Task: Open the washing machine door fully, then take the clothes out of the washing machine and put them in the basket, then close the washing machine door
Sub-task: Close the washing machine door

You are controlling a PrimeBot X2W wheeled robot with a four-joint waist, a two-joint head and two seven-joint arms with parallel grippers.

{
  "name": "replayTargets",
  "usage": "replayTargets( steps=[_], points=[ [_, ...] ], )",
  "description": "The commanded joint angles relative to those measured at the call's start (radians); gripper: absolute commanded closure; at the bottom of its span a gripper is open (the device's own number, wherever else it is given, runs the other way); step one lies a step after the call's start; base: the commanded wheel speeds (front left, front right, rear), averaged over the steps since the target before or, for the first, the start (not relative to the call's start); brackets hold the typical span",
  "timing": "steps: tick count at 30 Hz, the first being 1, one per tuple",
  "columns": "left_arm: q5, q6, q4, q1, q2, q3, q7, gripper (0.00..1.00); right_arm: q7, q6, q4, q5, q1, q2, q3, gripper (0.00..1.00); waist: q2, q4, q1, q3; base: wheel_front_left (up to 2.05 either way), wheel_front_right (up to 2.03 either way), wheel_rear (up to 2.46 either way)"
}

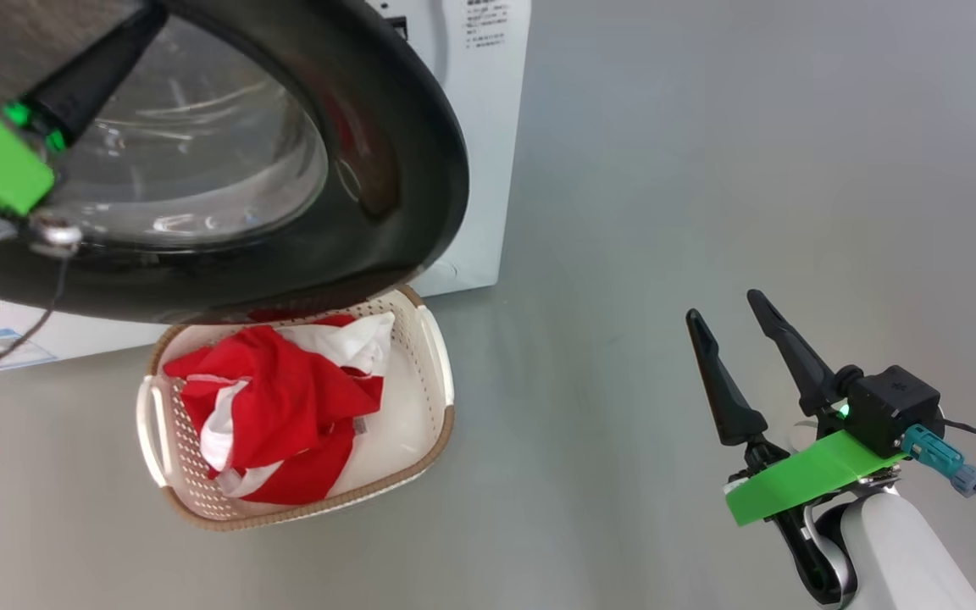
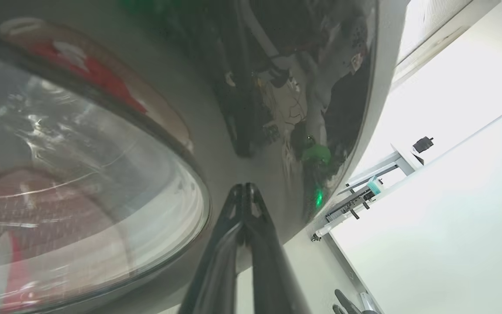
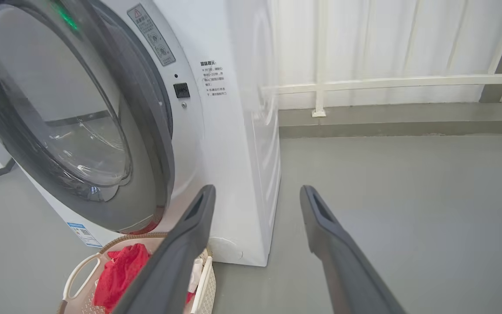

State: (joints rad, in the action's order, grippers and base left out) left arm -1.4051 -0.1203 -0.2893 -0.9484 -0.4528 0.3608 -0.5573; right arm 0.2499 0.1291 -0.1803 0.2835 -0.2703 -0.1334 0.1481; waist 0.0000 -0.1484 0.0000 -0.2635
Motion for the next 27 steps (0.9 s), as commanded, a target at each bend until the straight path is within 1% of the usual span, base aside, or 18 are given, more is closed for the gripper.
replayTargets(
  steps=[1, 5, 8, 9, 10, 11, 12, 13, 14, 15, 22, 27],
  points=[
    [-0.009, -0.01, 0.029, 0.006, -0.064, -0.03, 0.011, 1.0, 0.012, 0.002, 0.02, -0.011, 0.004, -0.006, 0.02, 0.0, 0.0, 0.009, 0.0, 0.01, 0.0, 0.0, 0.0],
    [-0.034, -0.01, 0.057, 0.069, -0.088, -0.025, 0.041, 0.99, 0.012, 0.002, 0.018, -0.01, 0.015, -0.015, 0.022, 0.0, 0.0, 0.029, 0.0, 0.025, 0.0, 0.0, 0.0],
    [-0.047, -0.01, 0.078, 0.12, -0.101, -0.022, 0.071, 0.8, 0.012, 0.002, 0.015, -0.009, 0.02, -0.021, 0.023, 0.0, 0.0, 0.045, 0.0, 0.036, 0.0, 0.0, 0.0],
    [-0.052, -0.01, 0.095, 0.158, -0.11, -0.016, 0.09, 0.69, 0.012, 0.002, 0.014, -0.009, 0.023, -0.023, 0.024, 0.0, 0.0, 0.056, 0.0, 0.044, 0.0, 0.0, 0.0],
    [-0.053, -0.01, 0.105, 0.179, -0.116, -0.011, 0.099, 0.65, 0.012, 0.002, 0.014, -0.009, 0.025, -0.025, 0.025, 0.0, 0.0, 0.061, 0.0, 0.048, 0.0, 0.0, 0.0],
    [-0.056, -0.01, 0.114, 0.201, -0.12, -0.006, 0.107, 0.57, 0.012, 0.002, 0.013, -0.009, 0.027, -0.027, 0.024, 0.0, 0.0, 0.067, 0.0, 0.052, 0.0, 0.0, 0.0],
    [-0.056, -0.01, 0.114, 0.201, -0.12, -0.006, 0.107, 0.57, 0.012, 0.002, 0.013, -0.009, 0.027, -0.027, 0.024, 0.0, 0.0, 0.067, 0.0, 0.052, 0.0, 0.0, 0.0],
    [-0.055, -0.01, 0.122, 0.222, -0.126, -0.002, 0.118, 0.48, 0.012, 0.002, 0.013, -0.008, 0.03, -0.028, 0.024, 0.0, 0.0, 0.072, 0.0, 0.056, 0.0, 0.0, 0.0],
    [-0.057, -0.01, 0.139, 0.267, -0.137, 0.004, 0.141, 0.07, 0.012, 0.002, 0.011, -0.008, 0.035, -0.031, 0.025, 0.0, 0.0, 0.082, 0.0, 0.064, 0.0, 0.0, 0.0],
    [-0.061, -0.01, 0.146, 0.289, -0.141, 0.004, 0.156, 0.0, 0.012, 0.002, 0.01, -0.008, 0.038, -0.032, 0.026, 0.0, 0.0, 0.087, 0.0, 0.069, 0.0, 0.0, 0.0],
    [-0.028, -0.01, 0.168, 0.44, -0.177, 0.053, 0.253, 0.0, 0.012, 0.002, 0.007, -0.006, 0.058, -0.035, 0.022, 0.0, 0.0, 0.122, 0.0, 0.089, 0.0, 0.0, 0.0],
    [-0.038, -0.01, 0.172, 0.532, -0.184, 0.075, 0.331, 0.0, 0.012, 0.002, 0.005, -0.005, 0.07, -0.034, 0.022, 0.0, 0.0, 0.135, 0.0, 0.102, 0.0, 0.0, 0.0]
  ],
)
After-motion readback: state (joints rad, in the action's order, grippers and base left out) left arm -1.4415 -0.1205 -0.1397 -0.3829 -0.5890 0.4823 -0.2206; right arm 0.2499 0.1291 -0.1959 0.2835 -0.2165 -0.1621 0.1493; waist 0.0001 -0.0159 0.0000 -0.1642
